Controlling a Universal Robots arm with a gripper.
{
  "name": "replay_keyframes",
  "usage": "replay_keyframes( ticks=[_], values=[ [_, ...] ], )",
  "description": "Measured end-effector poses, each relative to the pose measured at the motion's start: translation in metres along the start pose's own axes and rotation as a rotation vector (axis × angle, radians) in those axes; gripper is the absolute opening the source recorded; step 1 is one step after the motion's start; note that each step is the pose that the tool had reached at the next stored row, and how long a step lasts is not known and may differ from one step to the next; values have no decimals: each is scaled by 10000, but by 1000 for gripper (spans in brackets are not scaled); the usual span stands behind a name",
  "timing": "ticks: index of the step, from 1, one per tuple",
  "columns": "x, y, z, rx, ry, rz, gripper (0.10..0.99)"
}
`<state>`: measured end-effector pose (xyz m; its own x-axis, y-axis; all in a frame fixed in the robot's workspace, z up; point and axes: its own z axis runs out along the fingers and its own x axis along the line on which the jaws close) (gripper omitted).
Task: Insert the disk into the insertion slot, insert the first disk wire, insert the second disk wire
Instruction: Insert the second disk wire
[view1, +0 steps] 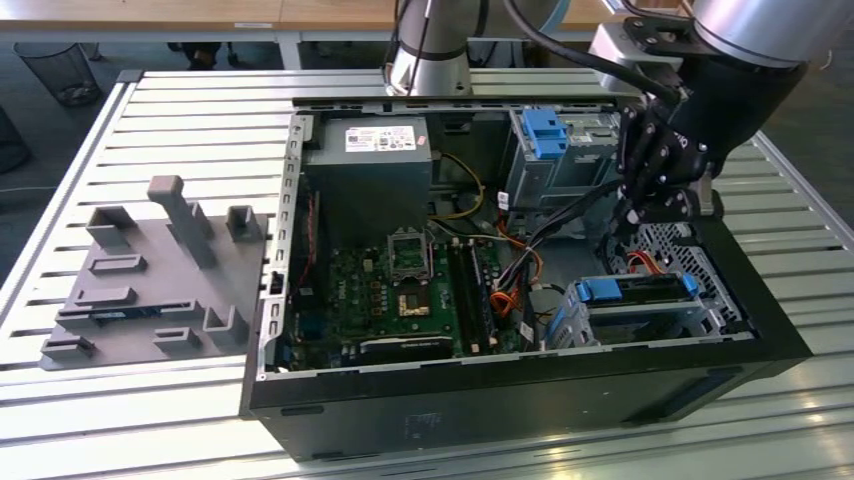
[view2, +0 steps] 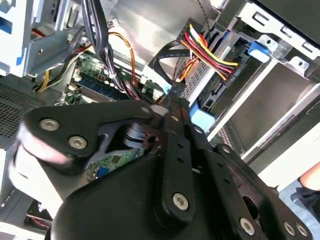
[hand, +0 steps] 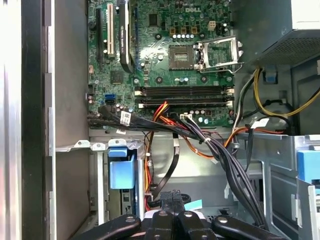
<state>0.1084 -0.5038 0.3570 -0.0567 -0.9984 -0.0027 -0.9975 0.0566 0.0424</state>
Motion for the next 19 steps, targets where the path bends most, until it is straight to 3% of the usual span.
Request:
replay_keyframes(
  ticks=[3,14,19],
  values=[
    [-12,0,9,26,24,0,235],
    [-17,-2,74,138,86,2,235],
    [-19,-3,94,171,299,10,235]
  ],
)
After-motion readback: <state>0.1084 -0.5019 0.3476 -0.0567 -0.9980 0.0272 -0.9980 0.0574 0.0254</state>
